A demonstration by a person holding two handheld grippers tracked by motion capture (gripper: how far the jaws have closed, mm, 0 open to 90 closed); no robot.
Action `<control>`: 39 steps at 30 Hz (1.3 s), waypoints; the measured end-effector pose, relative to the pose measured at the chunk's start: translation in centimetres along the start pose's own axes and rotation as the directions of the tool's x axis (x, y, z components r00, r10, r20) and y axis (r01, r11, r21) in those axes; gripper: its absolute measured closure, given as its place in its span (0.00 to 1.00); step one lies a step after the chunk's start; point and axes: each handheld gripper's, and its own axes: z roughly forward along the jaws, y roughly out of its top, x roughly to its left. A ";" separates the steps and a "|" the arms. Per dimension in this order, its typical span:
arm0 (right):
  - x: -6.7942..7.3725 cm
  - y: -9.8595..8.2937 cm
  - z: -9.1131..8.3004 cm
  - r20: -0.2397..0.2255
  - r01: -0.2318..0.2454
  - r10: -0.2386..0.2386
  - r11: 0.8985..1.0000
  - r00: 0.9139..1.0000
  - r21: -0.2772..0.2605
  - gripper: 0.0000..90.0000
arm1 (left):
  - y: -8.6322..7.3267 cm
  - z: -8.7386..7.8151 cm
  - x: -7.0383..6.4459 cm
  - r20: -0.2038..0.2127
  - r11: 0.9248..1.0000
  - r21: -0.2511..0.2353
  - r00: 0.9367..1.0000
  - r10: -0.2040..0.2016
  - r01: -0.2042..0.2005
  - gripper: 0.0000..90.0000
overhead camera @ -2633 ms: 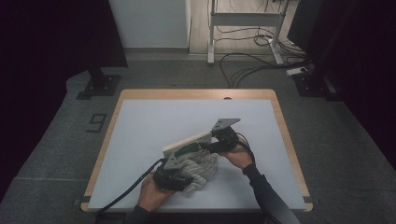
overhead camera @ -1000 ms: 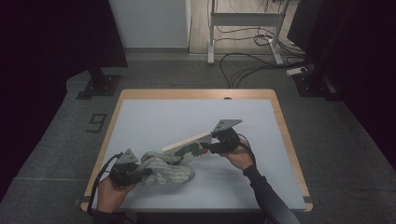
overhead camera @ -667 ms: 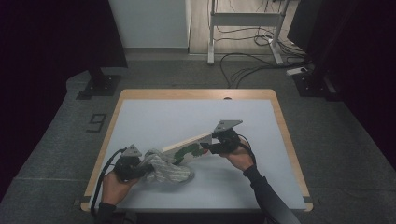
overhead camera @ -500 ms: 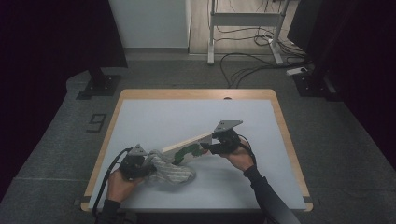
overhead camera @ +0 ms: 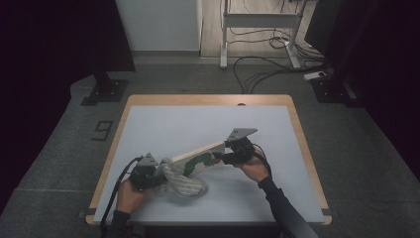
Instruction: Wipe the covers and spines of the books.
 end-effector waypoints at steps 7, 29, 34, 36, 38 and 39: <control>0.0 0.0 0.0 0.000 0.001 -0.001 1.000 1.000 0.001 0.49 | 1.5 -2.1 -0.2 -0.007 0.999 -0.046 1.000 0.021 -0.022 0.84; 0.0 -0.1 -0.1 -0.001 -0.001 0.001 1.000 1.000 -0.001 0.49 | 1.8 -1.8 -0.1 0.000 0.999 -0.035 1.000 0.019 -0.019 0.83; 0.0 -0.1 -0.1 -0.002 -0.001 0.001 1.000 1.000 -0.003 0.49 | 1.2 -0.7 0.0 -0.004 1.000 -0.006 1.000 0.011 -0.011 0.84; 0.0 -0.1 -0.1 -0.001 -0.002 0.002 1.000 1.000 -0.004 0.49 | 0.9 -0.3 0.0 -0.005 1.000 0.005 1.000 0.010 -0.010 0.84; 0.0 -0.2 -0.1 -0.001 -0.002 0.002 1.000 1.000 -0.005 0.49 | 0.7 0.1 0.0 -0.008 1.000 0.012 1.000 0.007 -0.006 0.84; 0.0 -0.2 0.0 -0.001 -0.002 0.002 1.000 1.000 -0.006 0.49 | 0.5 0.3 0.0 -0.006 1.000 0.014 1.000 0.006 -0.005 0.84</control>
